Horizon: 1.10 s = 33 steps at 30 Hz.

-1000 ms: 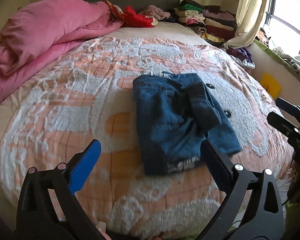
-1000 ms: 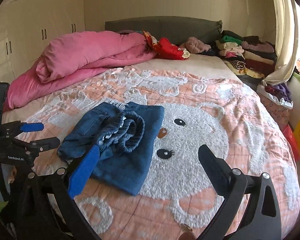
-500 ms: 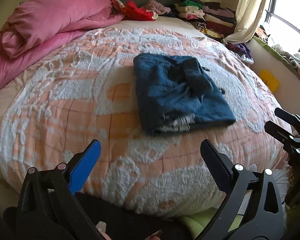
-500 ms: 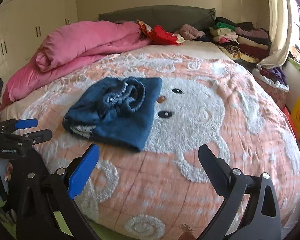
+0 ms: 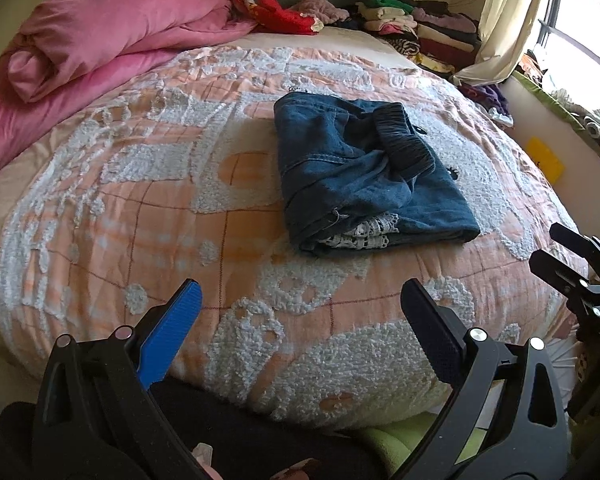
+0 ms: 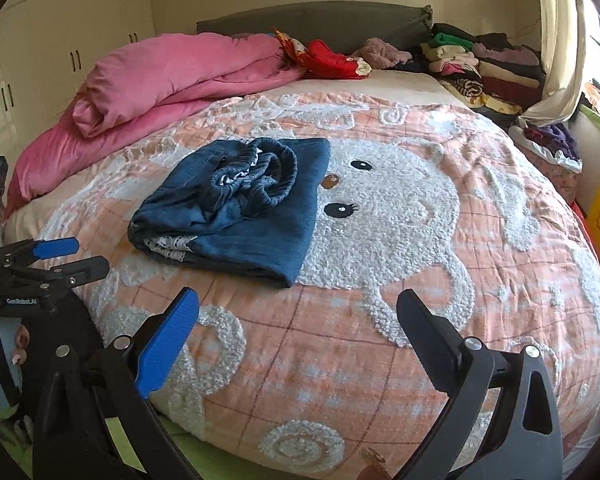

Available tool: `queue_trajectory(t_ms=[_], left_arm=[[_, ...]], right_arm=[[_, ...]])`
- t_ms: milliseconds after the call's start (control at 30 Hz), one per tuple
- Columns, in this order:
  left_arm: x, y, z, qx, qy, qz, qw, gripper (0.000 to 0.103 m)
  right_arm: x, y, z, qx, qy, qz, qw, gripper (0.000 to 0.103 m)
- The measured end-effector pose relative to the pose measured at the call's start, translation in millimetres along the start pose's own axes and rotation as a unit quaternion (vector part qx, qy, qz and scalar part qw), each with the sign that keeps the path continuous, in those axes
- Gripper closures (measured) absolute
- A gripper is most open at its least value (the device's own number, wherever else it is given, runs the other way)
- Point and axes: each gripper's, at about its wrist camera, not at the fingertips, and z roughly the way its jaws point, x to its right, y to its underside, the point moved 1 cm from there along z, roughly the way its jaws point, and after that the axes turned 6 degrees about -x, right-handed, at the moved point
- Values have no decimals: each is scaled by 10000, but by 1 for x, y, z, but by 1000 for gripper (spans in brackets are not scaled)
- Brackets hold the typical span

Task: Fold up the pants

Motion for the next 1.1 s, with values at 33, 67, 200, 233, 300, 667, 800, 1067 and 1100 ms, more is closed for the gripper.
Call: queue_trajectory(t_ms=[33,67,200,233,300,667,800,1067,1100], left_arm=[[0,0,0,-7,-6,0,10000,10],[-1,0,0,-10,-6,0,10000,10],[-2,0,0,-23,-29,-23,10000,10],[-3,0,0,-23,-29,-27,10000,10],[-3,0,0,-13,-49,-24,10000,10],[-4,1,-2,-31,-120,-10,9999,10],[-3,0,-1,-31,-130,-19,9999,10],[-3,0,-2,-28,-131,-15,9999,10],[-2,0,-2,-26,-137,-11,9999,10]], right_arm=[[0,0,-1,7,2,-8,10000,5],[0,-1,-1,15,12,-6,10000,5],[1,-1,-2,20,13,4,10000,5],[1,-1,-2,25,18,0,10000,5],[1,-2,-3,25,22,5,10000,5],[3,-1,-4,27,39,36,10000,5],[4,-1,-5,29,55,33,10000,5],[5,-1,-7,38,63,47,10000,5],[5,-1,-6,43,62,50,10000,5]])
